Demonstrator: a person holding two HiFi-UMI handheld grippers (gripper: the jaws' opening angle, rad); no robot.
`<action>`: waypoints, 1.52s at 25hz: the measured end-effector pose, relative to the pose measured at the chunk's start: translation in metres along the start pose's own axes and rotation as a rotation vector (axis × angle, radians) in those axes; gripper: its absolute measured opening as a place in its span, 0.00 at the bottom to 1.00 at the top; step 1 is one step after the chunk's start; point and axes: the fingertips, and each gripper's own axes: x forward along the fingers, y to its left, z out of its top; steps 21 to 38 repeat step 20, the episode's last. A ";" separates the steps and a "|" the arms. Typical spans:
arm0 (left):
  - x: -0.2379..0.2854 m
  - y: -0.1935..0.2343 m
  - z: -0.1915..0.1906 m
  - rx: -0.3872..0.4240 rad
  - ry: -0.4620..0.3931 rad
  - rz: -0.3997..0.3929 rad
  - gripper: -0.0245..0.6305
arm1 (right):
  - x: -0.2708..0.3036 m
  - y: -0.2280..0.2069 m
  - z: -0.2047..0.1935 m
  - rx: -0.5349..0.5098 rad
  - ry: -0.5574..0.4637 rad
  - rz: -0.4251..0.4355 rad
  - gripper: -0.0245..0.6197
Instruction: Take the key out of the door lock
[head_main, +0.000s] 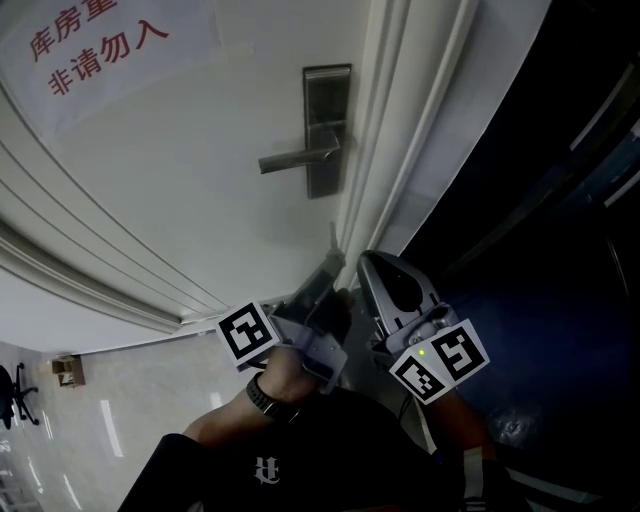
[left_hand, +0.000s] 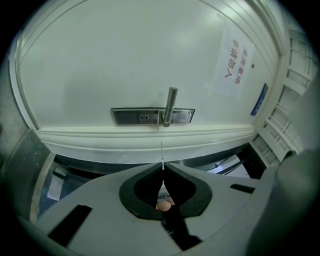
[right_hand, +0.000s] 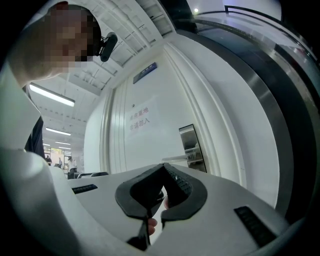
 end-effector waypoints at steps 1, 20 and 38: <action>0.001 0.000 0.000 0.001 0.002 -0.001 0.05 | 0.000 0.000 0.000 0.000 0.000 -0.001 0.06; 0.013 0.010 0.009 -0.006 0.022 0.009 0.05 | 0.014 -0.008 -0.001 -0.006 0.005 -0.014 0.06; 0.013 0.010 0.009 -0.006 0.022 0.009 0.05 | 0.014 -0.008 -0.001 -0.006 0.005 -0.014 0.06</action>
